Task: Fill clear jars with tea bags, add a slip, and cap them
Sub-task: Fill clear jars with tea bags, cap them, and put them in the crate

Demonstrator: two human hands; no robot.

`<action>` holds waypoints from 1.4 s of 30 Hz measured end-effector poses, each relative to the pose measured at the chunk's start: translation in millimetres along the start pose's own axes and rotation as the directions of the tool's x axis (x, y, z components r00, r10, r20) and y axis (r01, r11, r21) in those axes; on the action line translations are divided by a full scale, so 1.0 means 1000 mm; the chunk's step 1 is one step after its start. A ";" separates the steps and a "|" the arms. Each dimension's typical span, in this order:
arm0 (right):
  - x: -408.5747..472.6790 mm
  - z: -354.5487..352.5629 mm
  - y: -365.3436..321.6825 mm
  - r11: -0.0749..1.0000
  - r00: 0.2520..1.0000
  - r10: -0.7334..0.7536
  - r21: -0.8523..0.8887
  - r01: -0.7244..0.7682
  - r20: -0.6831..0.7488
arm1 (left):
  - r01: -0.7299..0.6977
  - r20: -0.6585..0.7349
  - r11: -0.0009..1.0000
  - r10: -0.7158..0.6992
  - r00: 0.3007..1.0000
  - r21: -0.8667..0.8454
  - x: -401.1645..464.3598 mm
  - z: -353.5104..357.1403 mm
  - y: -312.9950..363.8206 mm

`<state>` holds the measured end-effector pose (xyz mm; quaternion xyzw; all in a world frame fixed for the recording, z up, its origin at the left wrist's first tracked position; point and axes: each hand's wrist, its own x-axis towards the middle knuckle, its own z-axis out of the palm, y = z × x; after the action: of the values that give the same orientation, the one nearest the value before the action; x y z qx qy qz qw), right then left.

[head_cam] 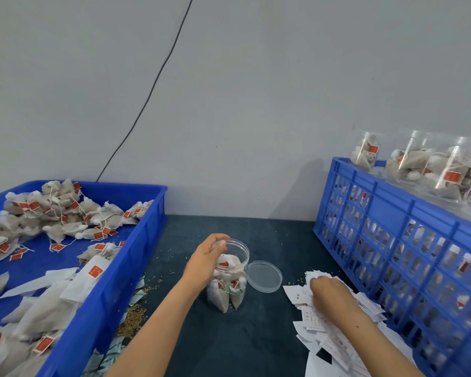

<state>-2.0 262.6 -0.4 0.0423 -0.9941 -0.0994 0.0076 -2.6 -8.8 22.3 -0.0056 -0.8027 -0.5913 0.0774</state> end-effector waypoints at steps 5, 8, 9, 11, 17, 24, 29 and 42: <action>-0.004 -0.030 -0.006 0.997 0.925 0.065 0.073 -0.040 -0.374 | 0.006 -0.023 0.998 -0.008 1.000 -0.058 -0.002 0.002 -0.002; -0.001 -0.066 -0.029 0.901 0.812 0.084 0.393 0.186 -0.578 | 0.048 -0.073 0.990 -0.058 0.996 -0.135 -0.006 0.006 -0.001; 0.000 -0.077 -0.042 0.848 0.788 0.063 0.449 0.280 -0.612 | 0.065 -0.088 0.984 -0.080 0.993 -0.164 -0.007 0.007 0.000; 0.002 -0.096 -0.068 0.784 0.760 -0.043 0.450 0.428 -0.648 | 0.079 -0.107 0.973 -0.104 0.989 -0.215 -0.010 0.009 0.001; 0.014 -0.097 -0.109 0.773 0.701 -0.367 0.218 0.595 -0.612 | 0.045 -0.118 0.975 -0.072 0.990 -0.219 -0.012 0.009 0.000; 0.030 -0.105 -0.117 0.785 0.805 -0.507 0.220 0.579 -0.308 | 0.042 -0.124 0.974 -0.071 0.990 -0.224 -0.012 0.010 0.000; 0.031 -0.110 -0.108 0.668 0.841 -0.457 0.514 0.539 -0.289 | 0.038 -0.110 0.955 -0.073 0.991 -0.293 -0.016 0.011 -0.002; 0.032 0.012 -0.069 0.613 0.998 -0.066 0.789 0.043 -0.004 | -0.065 0.115 0.980 0.088 0.989 -0.187 -0.034 0.015 -0.072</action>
<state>-28.3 194.8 -25.7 0.0702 -0.9350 0.3464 -0.0275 22.4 -13.6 -54.5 -0.0799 -0.7475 -0.6576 0.0499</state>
